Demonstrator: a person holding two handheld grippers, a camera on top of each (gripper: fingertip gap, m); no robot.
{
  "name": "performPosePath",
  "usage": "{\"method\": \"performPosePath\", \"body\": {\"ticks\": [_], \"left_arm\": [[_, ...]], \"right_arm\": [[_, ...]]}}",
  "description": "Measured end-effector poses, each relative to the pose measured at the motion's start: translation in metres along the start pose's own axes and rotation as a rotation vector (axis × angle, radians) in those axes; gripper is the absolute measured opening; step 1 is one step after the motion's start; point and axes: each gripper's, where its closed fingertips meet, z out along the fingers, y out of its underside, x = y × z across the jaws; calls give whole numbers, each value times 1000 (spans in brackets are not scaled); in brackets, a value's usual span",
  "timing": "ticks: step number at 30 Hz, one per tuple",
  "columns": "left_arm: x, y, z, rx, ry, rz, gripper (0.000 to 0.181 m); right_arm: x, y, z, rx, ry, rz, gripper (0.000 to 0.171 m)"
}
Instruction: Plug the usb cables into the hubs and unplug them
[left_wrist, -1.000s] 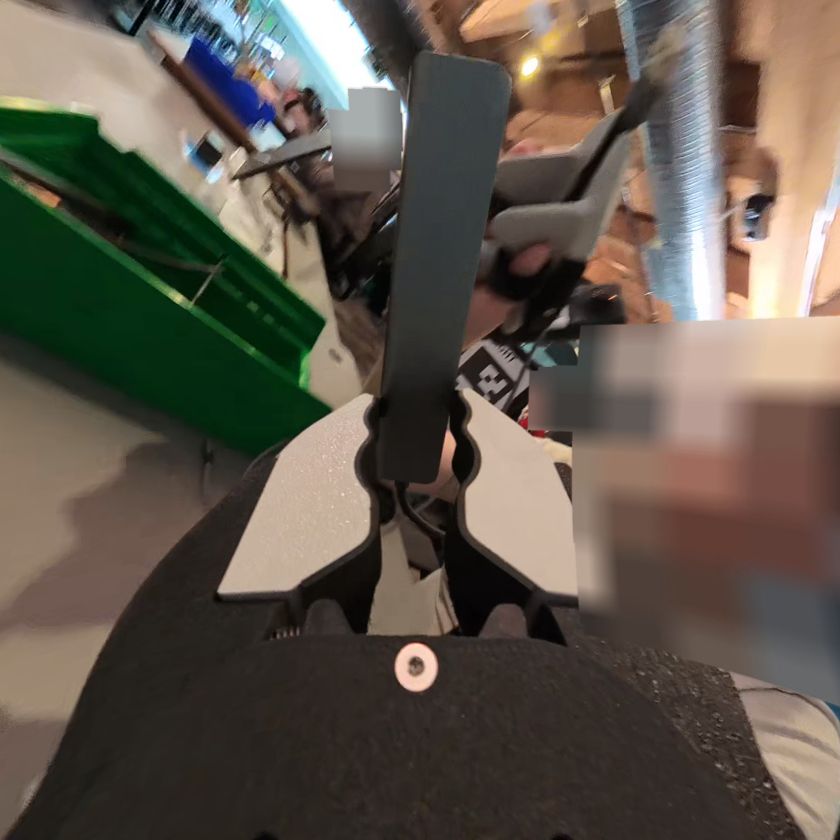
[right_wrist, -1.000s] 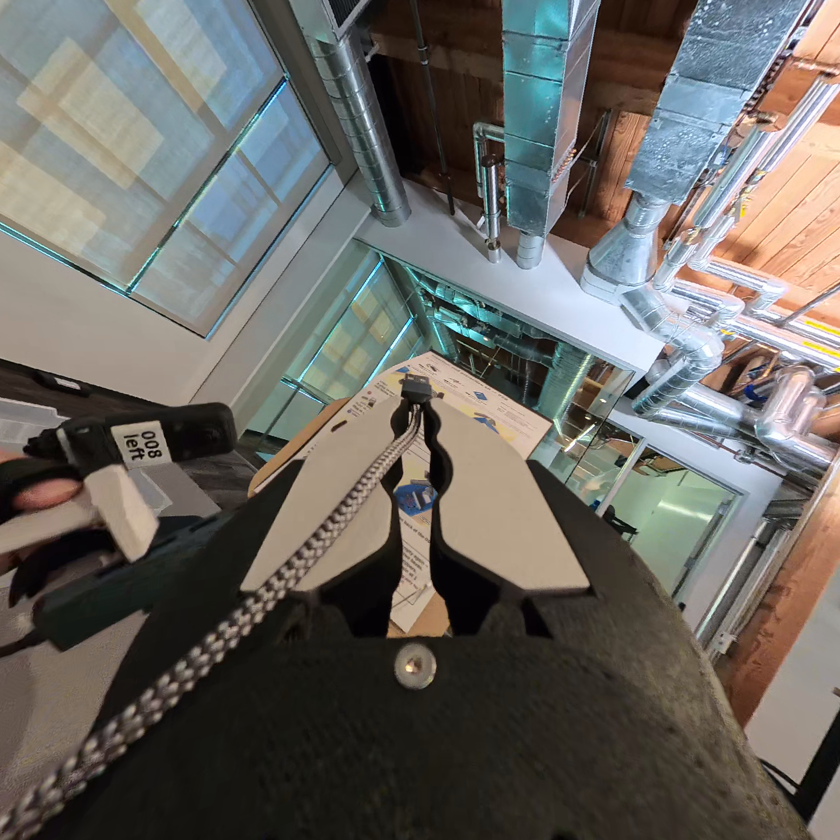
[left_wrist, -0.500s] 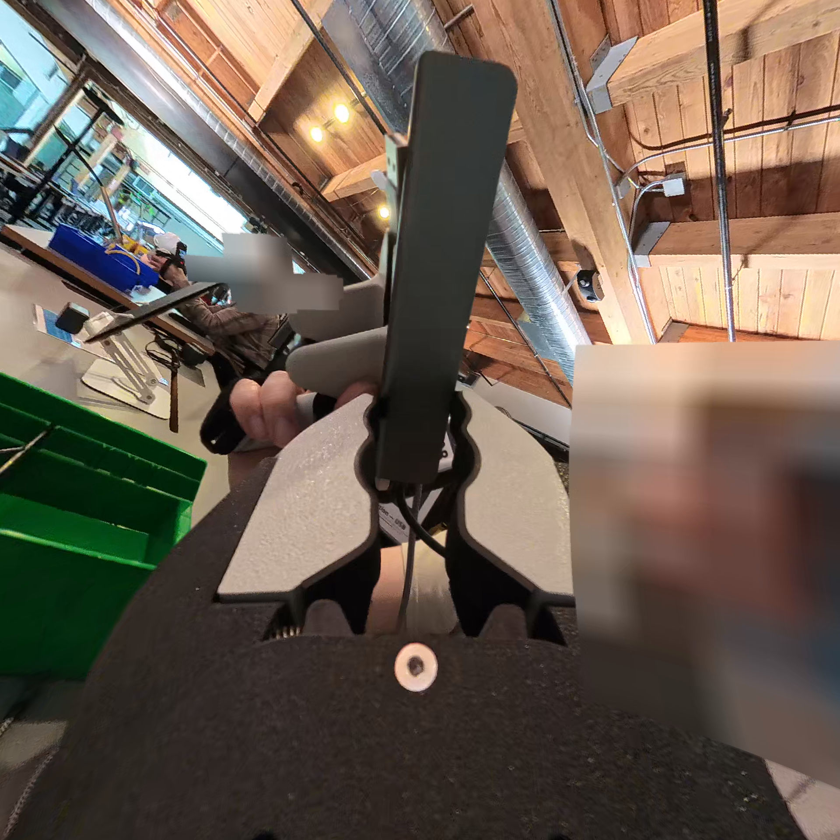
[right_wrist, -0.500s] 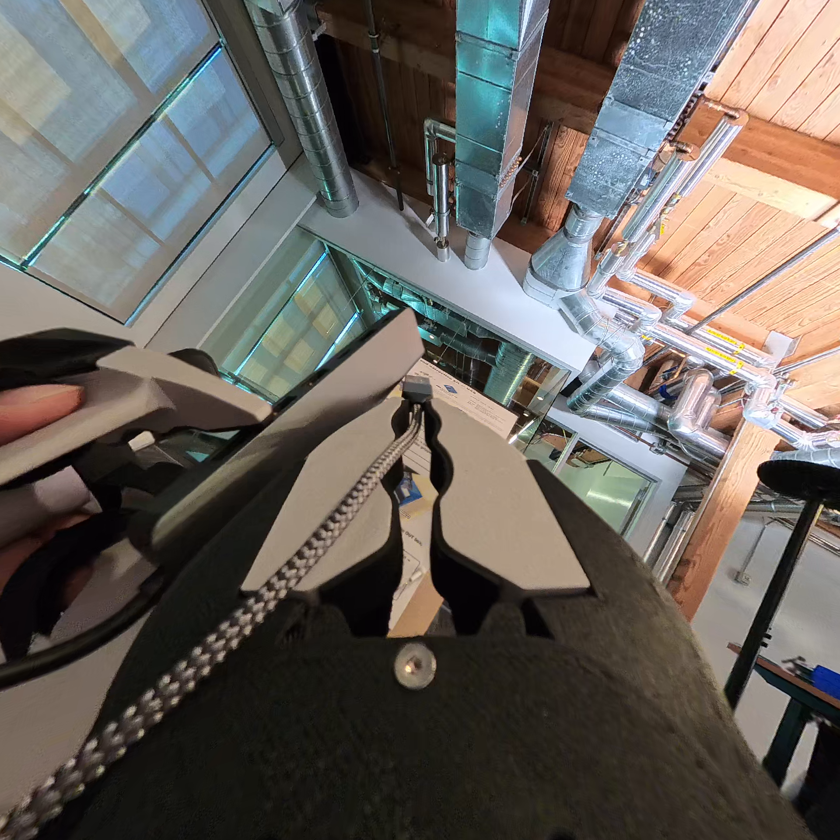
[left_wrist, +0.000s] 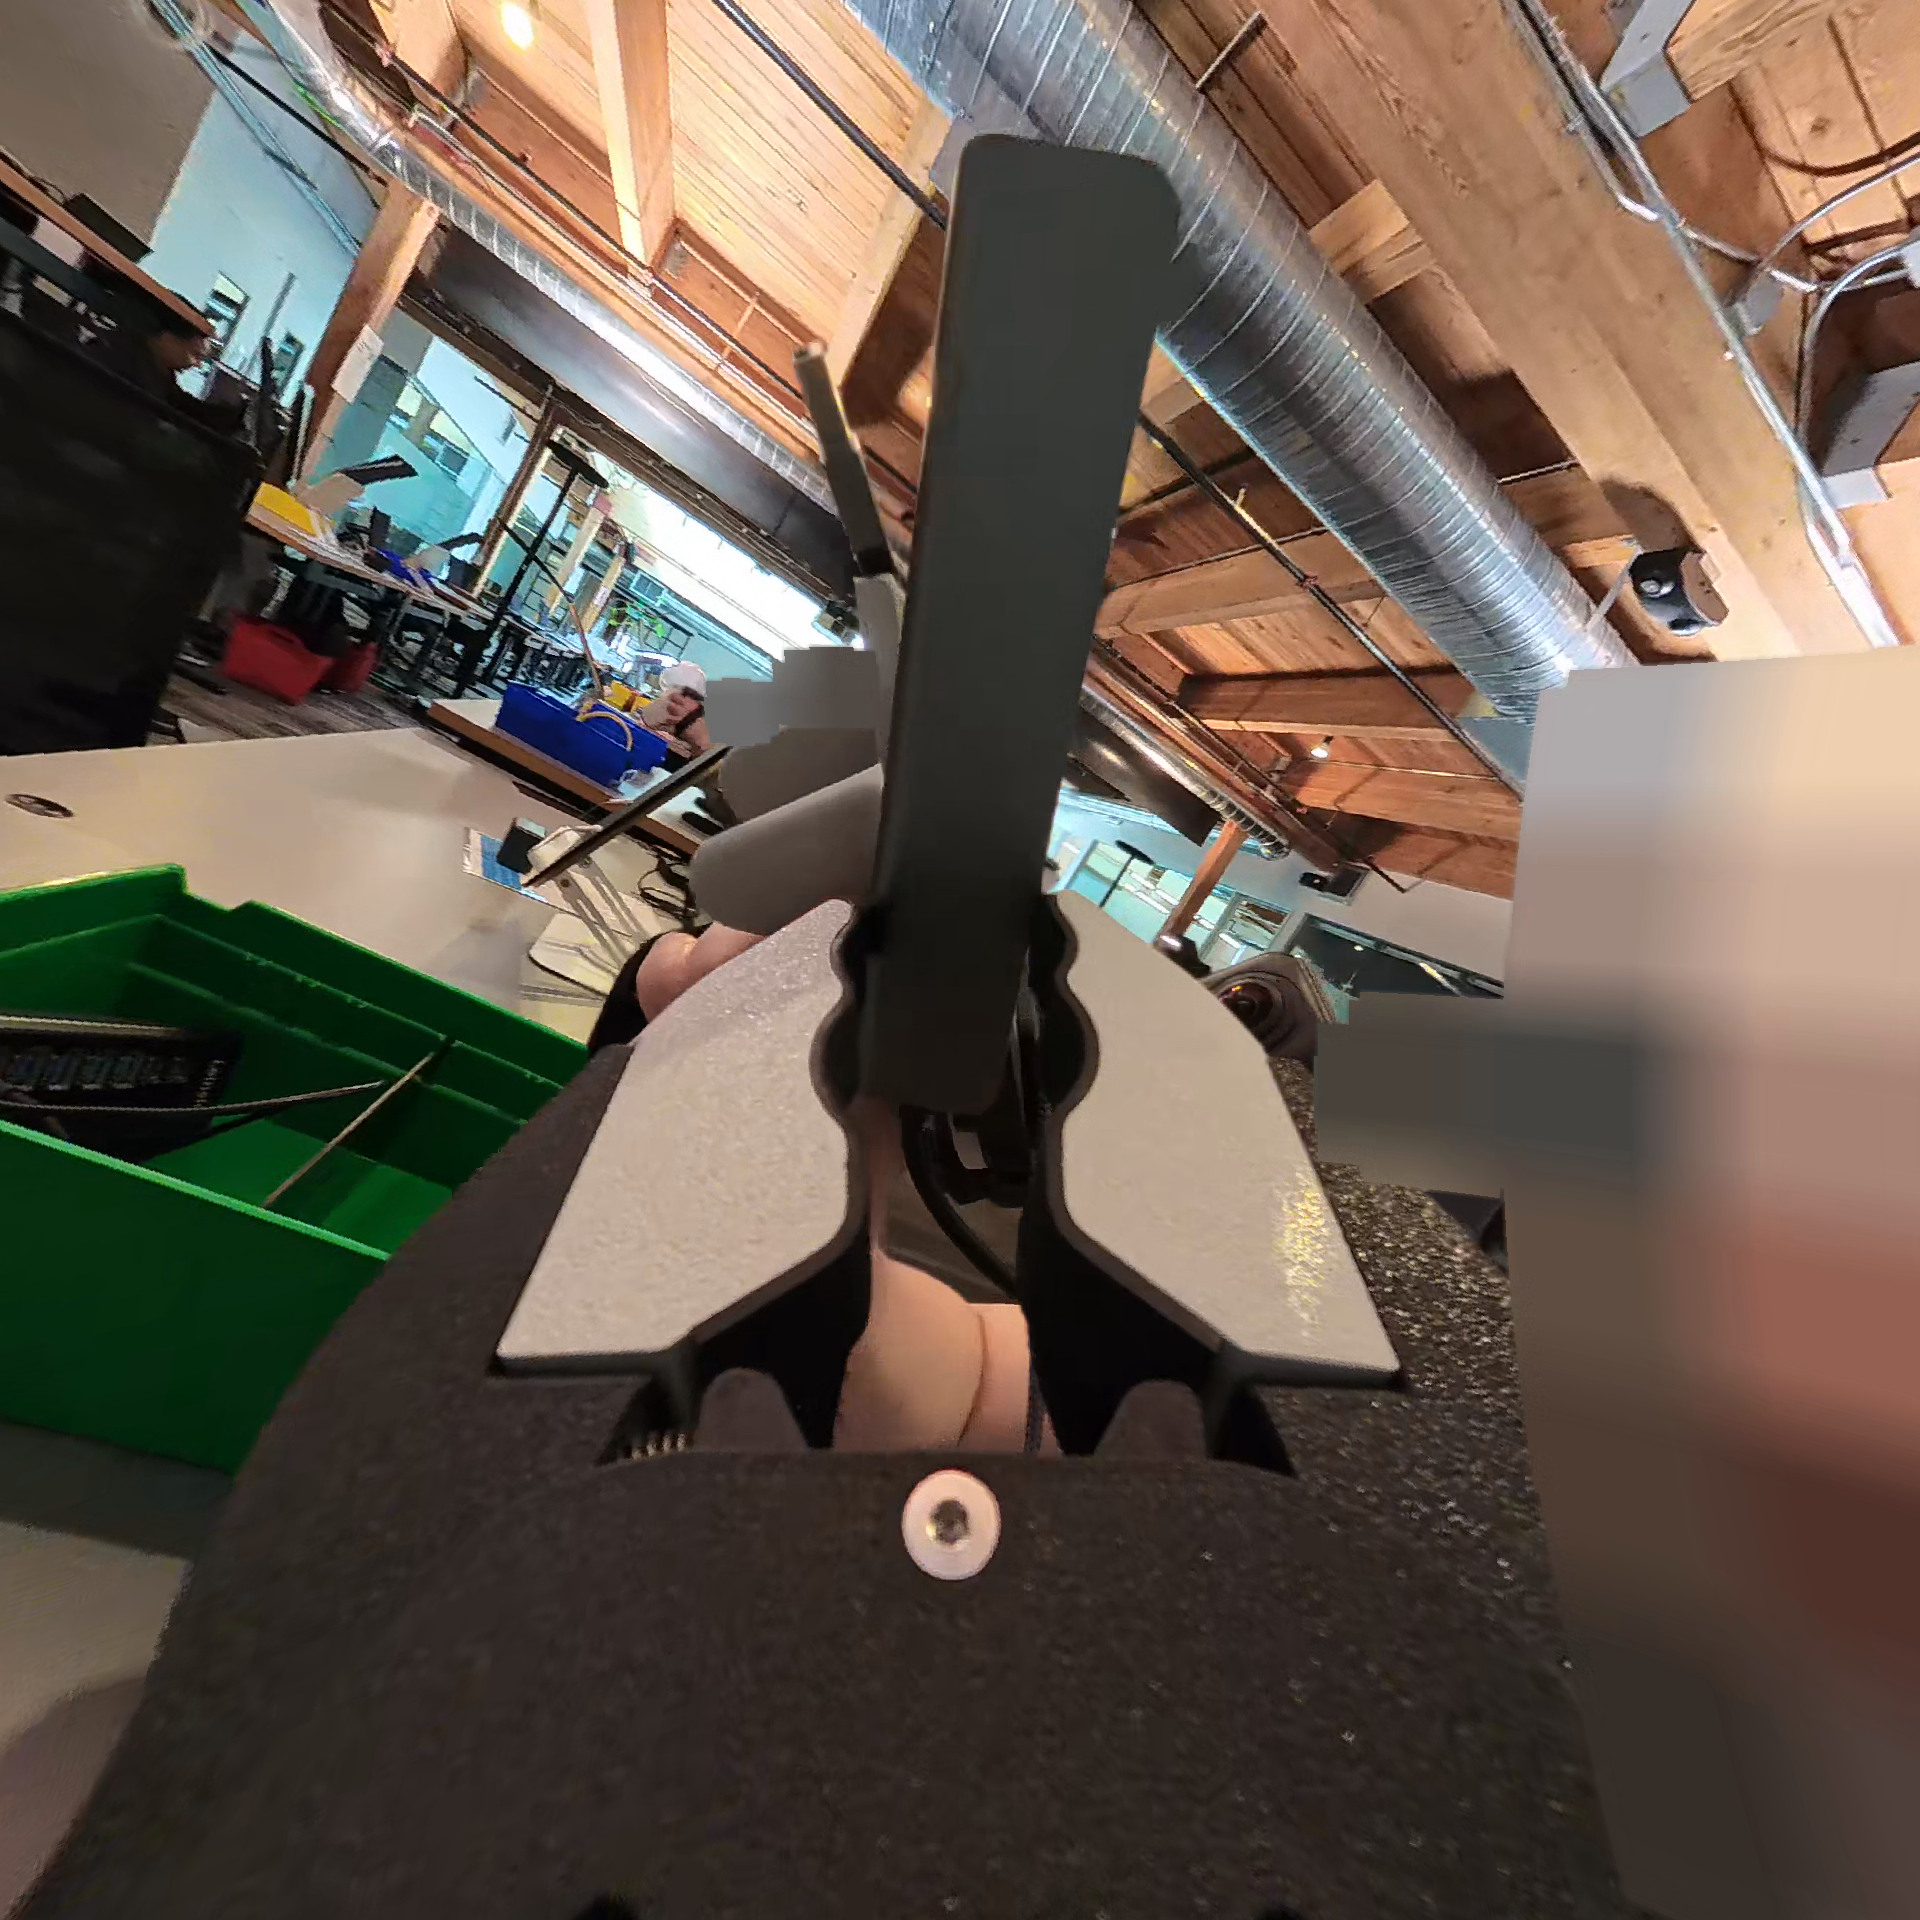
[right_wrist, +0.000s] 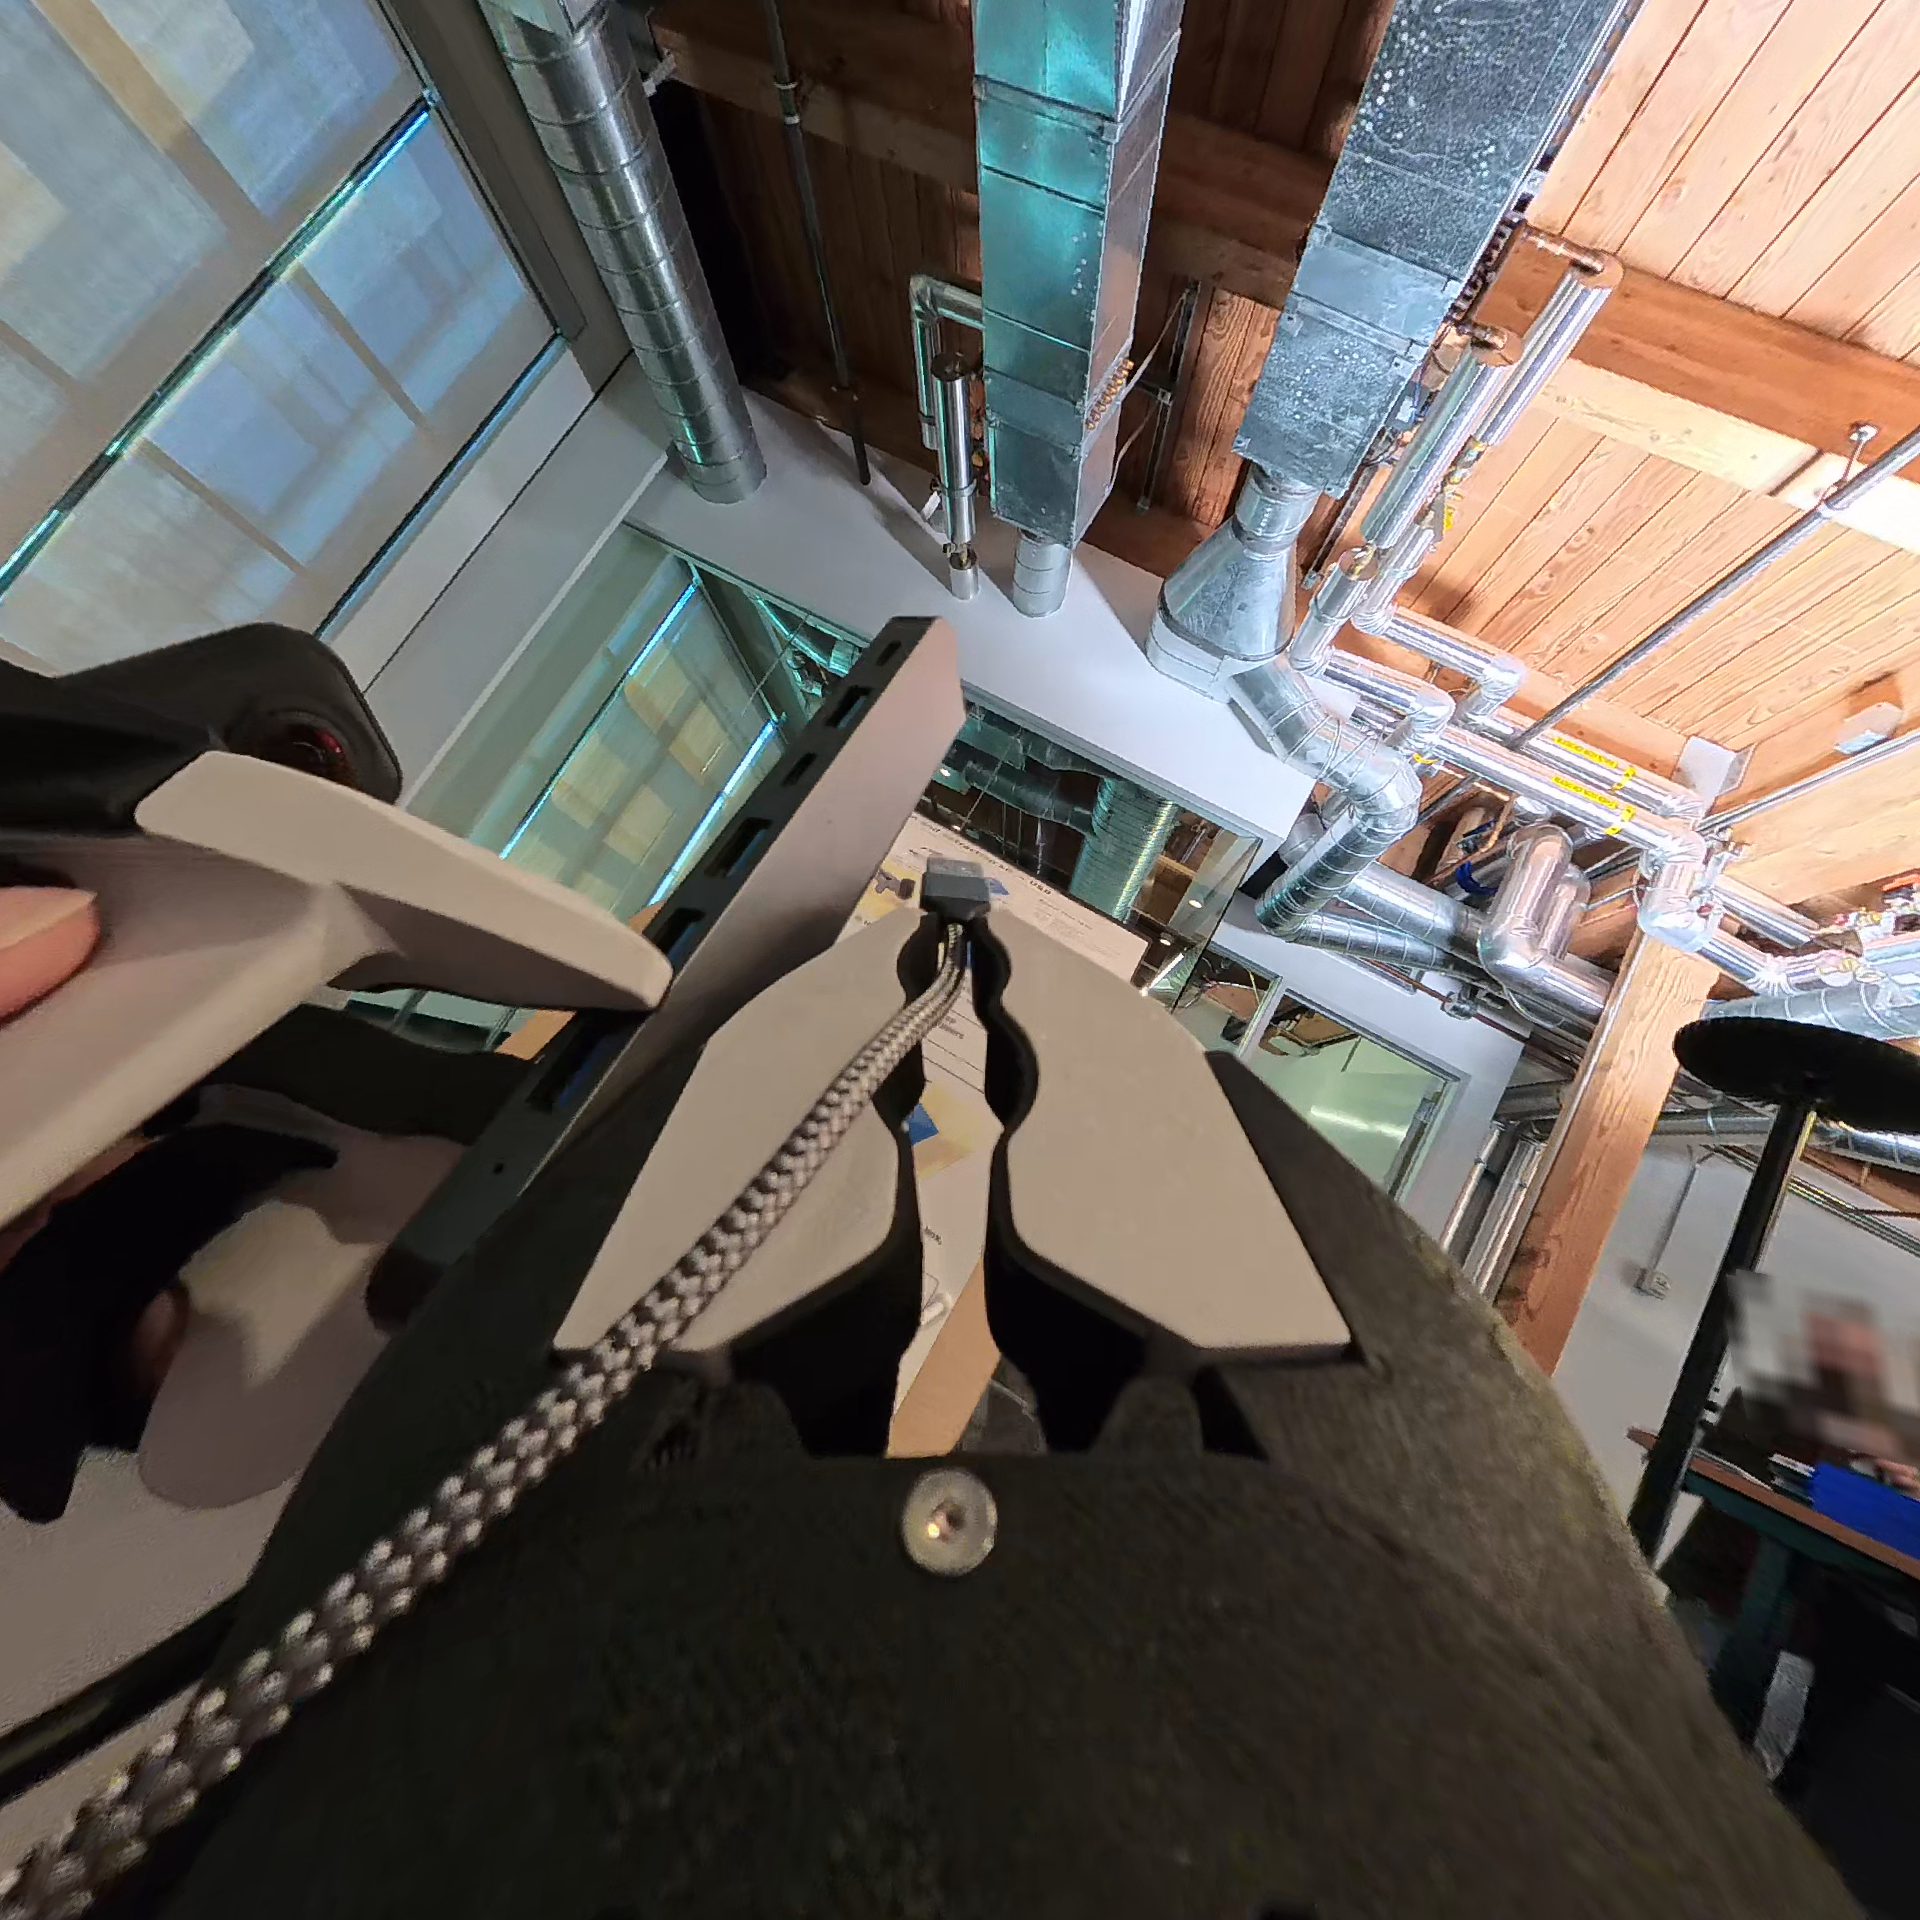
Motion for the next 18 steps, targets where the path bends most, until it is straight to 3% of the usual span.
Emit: {"method": "performPosePath", "body": {"ticks": [1, 6, 10, 13, 18], "left_arm": [[-1, 0, 0, -3, -17, 16, 29], [-16, -7, -13, -50, -177, 128, 30], [-52, -31, -60, -119, -527, 308, 30], [-72, -42, -95, -198, -734, 373, 29], [-92, -38, -130, -341, -896, 359, 29]], "right_arm": [[0, 1, 0, -4, -4, 4, 6], [-2, 8, 3, -20, -40, 22, 6], [3, 3, 3, -11, -132, -33, 6], [-22, 0, 1, -22, -283, -156, 6], [-78, 17, -3, -100, -445, -286, 6]]}}
